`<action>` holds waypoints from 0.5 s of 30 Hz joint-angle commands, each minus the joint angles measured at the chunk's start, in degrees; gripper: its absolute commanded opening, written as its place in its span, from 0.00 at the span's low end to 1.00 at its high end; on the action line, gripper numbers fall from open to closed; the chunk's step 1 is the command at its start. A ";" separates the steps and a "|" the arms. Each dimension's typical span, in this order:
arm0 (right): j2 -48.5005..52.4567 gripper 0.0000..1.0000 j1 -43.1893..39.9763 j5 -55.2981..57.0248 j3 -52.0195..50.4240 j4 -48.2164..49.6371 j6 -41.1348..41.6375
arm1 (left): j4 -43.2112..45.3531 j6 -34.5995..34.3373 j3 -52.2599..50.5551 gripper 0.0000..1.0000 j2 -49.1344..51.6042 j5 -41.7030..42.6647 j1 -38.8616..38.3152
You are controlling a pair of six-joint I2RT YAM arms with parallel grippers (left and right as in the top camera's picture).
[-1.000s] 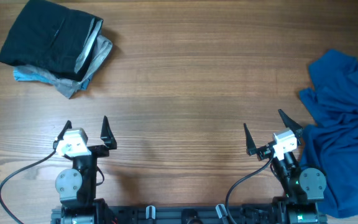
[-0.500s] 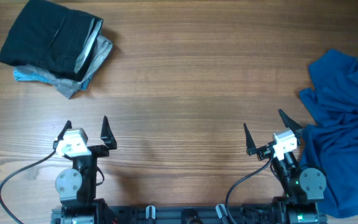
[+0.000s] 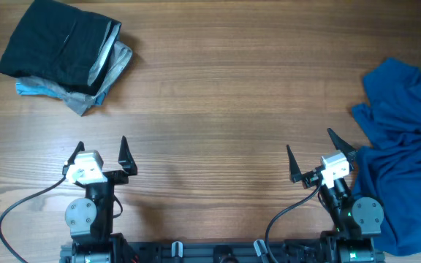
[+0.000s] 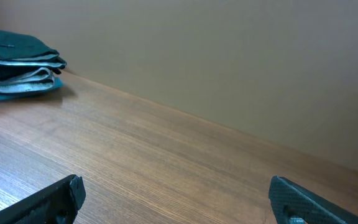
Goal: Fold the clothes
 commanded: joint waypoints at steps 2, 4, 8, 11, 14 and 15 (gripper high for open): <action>-0.09 1.00 -0.28 -1.60 -0.07 0.37 0.20 | -0.39 -0.15 -0.15 1.00 -0.44 0.52 -0.42; -0.09 1.00 -0.28 -2.19 -0.07 0.35 0.20 | -0.39 -0.17 -0.15 1.00 -0.44 0.55 -0.42; -0.09 1.00 -0.28 -2.67 -0.07 0.76 0.11 | 0.22 -0.17 -0.15 1.00 -0.44 4.46 -0.42; -0.09 1.00 -0.28 -4.33 -0.07 2.84 2.14 | 2.99 -0.17 -0.15 1.00 -0.44 12.37 -0.42; -0.09 1.00 -0.28 -4.57 1.07 3.23 11.19 | 6.80 -0.55 0.63 1.00 -0.44 15.61 -0.42; -0.09 1.00 -0.28 -4.74 2.23 3.06 14.78 | 8.04 -2.03 1.75 1.00 -0.44 15.58 -0.39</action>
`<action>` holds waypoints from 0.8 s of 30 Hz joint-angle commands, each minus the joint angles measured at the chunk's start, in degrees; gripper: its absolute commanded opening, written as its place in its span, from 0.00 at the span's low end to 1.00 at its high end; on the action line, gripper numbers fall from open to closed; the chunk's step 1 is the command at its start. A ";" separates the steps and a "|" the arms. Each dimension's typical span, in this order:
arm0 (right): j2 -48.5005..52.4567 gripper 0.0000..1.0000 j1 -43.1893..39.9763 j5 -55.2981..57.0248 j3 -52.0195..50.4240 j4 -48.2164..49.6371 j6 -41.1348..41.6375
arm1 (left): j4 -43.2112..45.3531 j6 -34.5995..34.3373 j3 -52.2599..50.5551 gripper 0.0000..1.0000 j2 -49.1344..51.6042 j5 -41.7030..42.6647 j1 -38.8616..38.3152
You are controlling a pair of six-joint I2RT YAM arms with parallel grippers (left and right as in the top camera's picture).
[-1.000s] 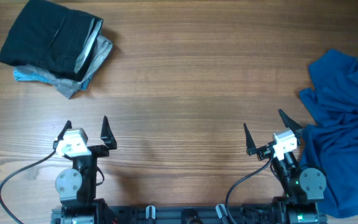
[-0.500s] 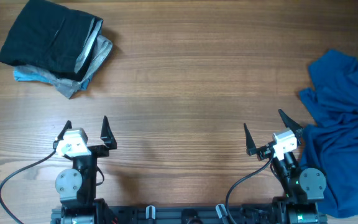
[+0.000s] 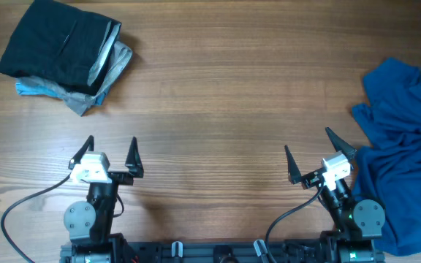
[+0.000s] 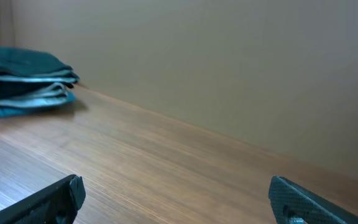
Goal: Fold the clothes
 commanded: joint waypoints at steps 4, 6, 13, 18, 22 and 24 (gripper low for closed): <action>0.96 1.00 -0.28 -4.35 8.55 -2.08 16.96 | 1.70 -6.60 9.33 1.00 0.13 5.14 -0.39; 4.33 1.00 -0.28 -4.37 13.70 -5.92 17.84 | -1.27 -7.61 14.58 1.00 2.45 5.14 -0.39; 31.39 1.00 -0.28 -3.23 36.87 -29.22 14.38 | -19.23 -7.54 38.77 1.00 26.91 4.07 -0.39; 56.94 1.00 -0.39 3.13 55.49 -38.51 6.43 | -38.60 -7.39 59.63 1.00 50.25 4.11 -0.39; 82.31 1.00 -2.23 -2.27 77.40 -45.46 4.35 | -54.60 -7.39 76.94 1.00 69.92 4.11 -0.42; 87.36 1.00 -2.21 -2.78 79.95 -45.86 7.28 | -57.46 -7.39 80.46 1.00 74.34 4.28 -0.42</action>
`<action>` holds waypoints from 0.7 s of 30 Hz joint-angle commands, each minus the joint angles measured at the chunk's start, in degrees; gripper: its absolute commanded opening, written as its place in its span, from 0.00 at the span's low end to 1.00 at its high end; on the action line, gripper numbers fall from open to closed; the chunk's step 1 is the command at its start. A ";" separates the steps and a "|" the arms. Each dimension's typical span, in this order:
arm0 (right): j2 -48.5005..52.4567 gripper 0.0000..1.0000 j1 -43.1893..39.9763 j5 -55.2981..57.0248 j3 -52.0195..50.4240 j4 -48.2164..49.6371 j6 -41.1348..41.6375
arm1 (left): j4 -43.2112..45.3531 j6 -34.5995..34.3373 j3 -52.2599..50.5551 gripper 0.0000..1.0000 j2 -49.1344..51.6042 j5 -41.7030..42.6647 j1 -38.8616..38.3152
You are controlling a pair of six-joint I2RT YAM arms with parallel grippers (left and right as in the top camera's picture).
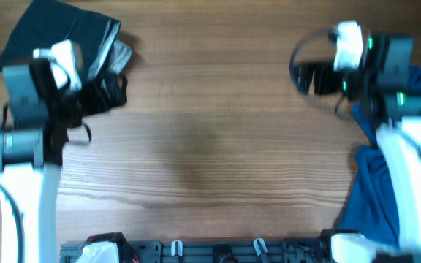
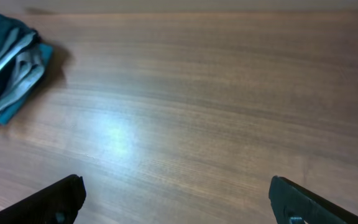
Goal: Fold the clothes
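A crumpled blue garment (image 1: 415, 88) lies at the table's right edge, partly under my raised right arm. At the far left sits a folded stack (image 1: 57, 25) with a dark garment on top; it also shows in the right wrist view, folded stack (image 2: 5, 65). My left gripper (image 1: 119, 91) hangs high beside that stack, blurred, its fingers apart and holding nothing. My right gripper (image 1: 302, 73) is high over the bare wood left of the blue garment. It stands open (image 2: 179, 205), with only wood between its fingertips (image 2: 58, 199).
The wooden table (image 1: 210, 146) runs between the two piles. Both raised arms cover the table's left and right sides in the overhead view. The arm bases sit at the front edge (image 1: 210, 252).
Both arms have risen from low near the front edge to high over the back of the table. The right wrist camera now looks down on the wood instead of along it.
Both grippers stood open and low near the front edge, the blue garment crumpled at right and the stack at far left. Then the left gripper had shifted slightly. Now both arms are raised and reach back; neither garment pile has moved.
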 commanded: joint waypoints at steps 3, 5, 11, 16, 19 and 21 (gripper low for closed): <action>10.93 1.00 -1.31 3.06 4.39 0.50 3.61 | -4.04 -0.15 5.46 1.00 7.65 0.31 -0.20; 13.79 0.99 -3.80 13.33 4.39 -0.46 14.75 | -4.31 -0.15 5.46 1.00 7.56 0.28 -0.20; 19.89 0.87 -13.18 19.10 4.39 -4.94 26.18 | -5.18 -0.15 5.46 1.00 7.54 0.28 -0.20; 26.36 0.85 -18.23 19.06 4.37 -6.64 27.34 | -5.14 -0.15 5.46 1.00 7.54 0.28 -0.20; 31.08 0.85 -18.71 20.63 4.37 -5.55 27.76 | -5.14 -0.15 5.46 1.00 7.54 0.28 -0.20; 33.66 0.89 -18.71 20.98 4.37 -4.26 27.96 | -5.18 -0.17 5.46 1.00 7.54 0.28 -0.20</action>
